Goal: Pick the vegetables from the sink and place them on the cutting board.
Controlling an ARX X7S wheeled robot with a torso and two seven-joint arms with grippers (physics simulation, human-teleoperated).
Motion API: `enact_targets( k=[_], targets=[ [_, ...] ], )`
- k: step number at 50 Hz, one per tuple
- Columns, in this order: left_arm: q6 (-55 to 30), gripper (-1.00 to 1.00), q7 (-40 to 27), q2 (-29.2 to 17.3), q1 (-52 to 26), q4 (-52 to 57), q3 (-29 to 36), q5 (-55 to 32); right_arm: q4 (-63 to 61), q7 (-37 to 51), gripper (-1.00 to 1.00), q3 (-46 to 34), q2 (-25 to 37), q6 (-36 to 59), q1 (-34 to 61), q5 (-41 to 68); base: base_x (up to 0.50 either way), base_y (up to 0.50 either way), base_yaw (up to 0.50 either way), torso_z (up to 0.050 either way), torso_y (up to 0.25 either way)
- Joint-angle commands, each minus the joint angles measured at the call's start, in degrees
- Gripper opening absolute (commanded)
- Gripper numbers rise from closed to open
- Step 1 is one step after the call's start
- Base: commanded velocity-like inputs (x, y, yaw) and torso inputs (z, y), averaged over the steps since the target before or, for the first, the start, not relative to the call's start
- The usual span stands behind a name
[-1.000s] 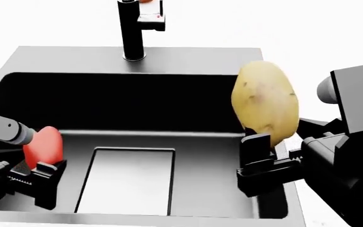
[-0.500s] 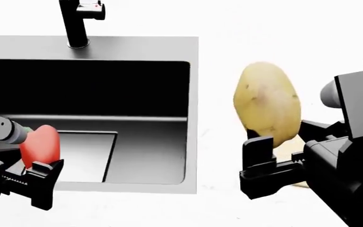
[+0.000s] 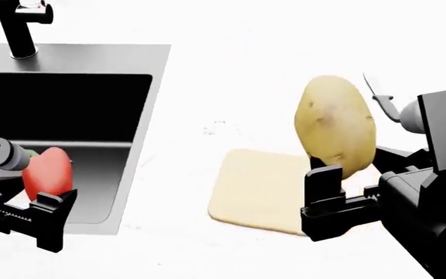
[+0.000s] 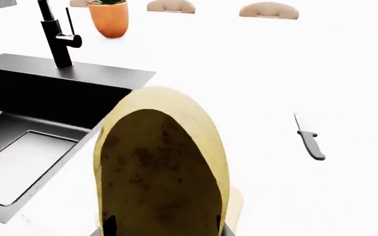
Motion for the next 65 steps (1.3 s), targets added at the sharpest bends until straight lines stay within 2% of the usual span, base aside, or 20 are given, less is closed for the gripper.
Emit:
enact_targets(
  k=[1,12,42,43,44,52,65],
  targets=[
    [0.2,-1.00,-1.6,1.0,-1.7,-2.9,-1.8,-0.2,0.2,-1.2,-1.00,0.7,1.3,-1.7,0.4,-3.7,0.06,-0.50,0.00,0.000,0.000],
    [0.5,-1.00,-2.1,1.1,-2.3,-3.7,-1.4,-0.3,-0.9,-2.5,-1.00,-1.0,0.8,-2.0,0.0,-5.8,0.19,-0.43,0.00,0.000,0.000],
    [1.4,-1.00,-2.4,0.3,-2.5,-6.0,0.1,0.0,-0.4,-0.7,-1.00,-1.6,1.3,-0.6,0.7,-3.5,0.03,0.00,0.00,0.000,0.001],
    [-1.5,-1.00,7.8,3.5,-2.2,-4.6,0.1,12.7,-0.2,-5.2,-1.00,12.0,-12.1,21.2,4.7,-12.8,0.00,0.00,0.00,0.000,0.000],
    [-0.9,-1.00,7.7,3.5,-2.1,-3.8,-0.3,12.7,-2.7,-4.6,-1.00,15.0,-11.0,20.0,1.0,-12.0,0.00,0.00,0.00,0.000,0.000],
    [-0.9,-1.00,7.7,3.7,-2.2,-3.9,-0.2,12.3,3.8,-6.3,-1.00,6.1,-11.9,21.2,9.6,-13.4,0.00,0.00,0.00,0.000,0.000],
    [0.1,-1.00,7.5,3.5,-2.2,-4.9,0.2,12.1,14.6,-18.2,-1.00,-13.3,-15.0,17.3,18.7,-23.8,0.00,0.00,0.00,0.000,0.000]
  ],
)
